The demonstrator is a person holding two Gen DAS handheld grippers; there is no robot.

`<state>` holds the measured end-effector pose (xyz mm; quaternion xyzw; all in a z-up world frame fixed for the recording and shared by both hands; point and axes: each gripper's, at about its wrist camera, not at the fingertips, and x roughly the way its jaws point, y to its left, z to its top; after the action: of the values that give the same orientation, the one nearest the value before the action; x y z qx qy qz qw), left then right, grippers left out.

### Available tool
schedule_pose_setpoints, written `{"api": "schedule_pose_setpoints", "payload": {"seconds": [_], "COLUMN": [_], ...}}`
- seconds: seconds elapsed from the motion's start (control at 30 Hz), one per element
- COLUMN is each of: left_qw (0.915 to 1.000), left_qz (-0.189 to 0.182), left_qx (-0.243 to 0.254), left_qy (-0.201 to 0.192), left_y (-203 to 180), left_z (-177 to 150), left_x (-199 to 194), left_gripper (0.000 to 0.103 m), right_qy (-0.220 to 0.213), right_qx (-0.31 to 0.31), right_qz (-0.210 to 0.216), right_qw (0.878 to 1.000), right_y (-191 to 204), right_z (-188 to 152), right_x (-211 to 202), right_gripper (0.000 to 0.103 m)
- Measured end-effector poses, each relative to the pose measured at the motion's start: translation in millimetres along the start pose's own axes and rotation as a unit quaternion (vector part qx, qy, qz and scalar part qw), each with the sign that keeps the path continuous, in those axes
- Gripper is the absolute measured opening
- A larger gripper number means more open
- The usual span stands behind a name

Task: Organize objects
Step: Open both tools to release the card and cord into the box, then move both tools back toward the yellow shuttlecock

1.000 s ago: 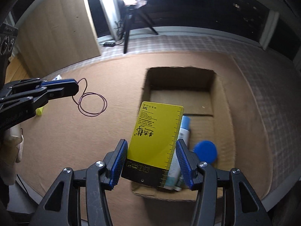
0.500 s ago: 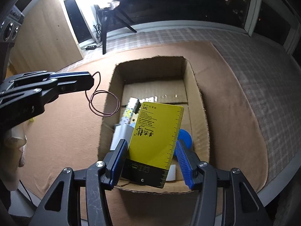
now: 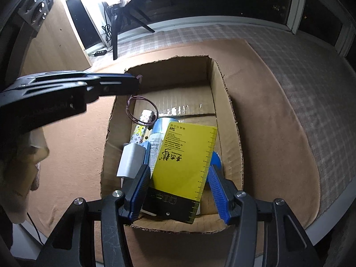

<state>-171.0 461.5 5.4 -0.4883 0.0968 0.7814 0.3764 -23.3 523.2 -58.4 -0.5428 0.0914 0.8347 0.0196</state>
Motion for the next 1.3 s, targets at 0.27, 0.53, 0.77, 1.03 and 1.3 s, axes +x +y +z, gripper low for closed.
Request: {"api": "schedule_pose_setpoints", "payload": {"seconds": [0.27,0.53,0.77,1.03,1.3], "left_qw": [0.9999,0.9993,0.9967,0.9881,0.9741], "left_qz": [0.011,0.024,0.059,0.103,0.153], "left_qx": [-0.012,-0.027,-0.054,-0.109,-0.163], "left_qy": [-0.002,0.000,-0.016,-0.032,-0.034], "left_y": [10,29,64,130,203], "left_z": [-4,-31,-66,-132,-209], "left_x": [-3,-21,-61,-119,-169], "left_gripper": [0.039,0.039,0.039,0.039,0.039], "right_qy": [-0.001,0.001,-0.005,-0.003,0.003], "right_qx": [0.009,0.011,-0.008,-0.035,-0.068], "right_qz": [-0.001,0.015,0.041,0.085,0.119], "right_qw": [1.000,1.000,0.999,0.996,0.991], "right_y": [-2,12,45,107,183], "right_z": [-1,0,5,16,22], "right_x": [-1,4,7,18,35], "right_gripper": [0.059,0.059,0.059,0.060,0.060]}}
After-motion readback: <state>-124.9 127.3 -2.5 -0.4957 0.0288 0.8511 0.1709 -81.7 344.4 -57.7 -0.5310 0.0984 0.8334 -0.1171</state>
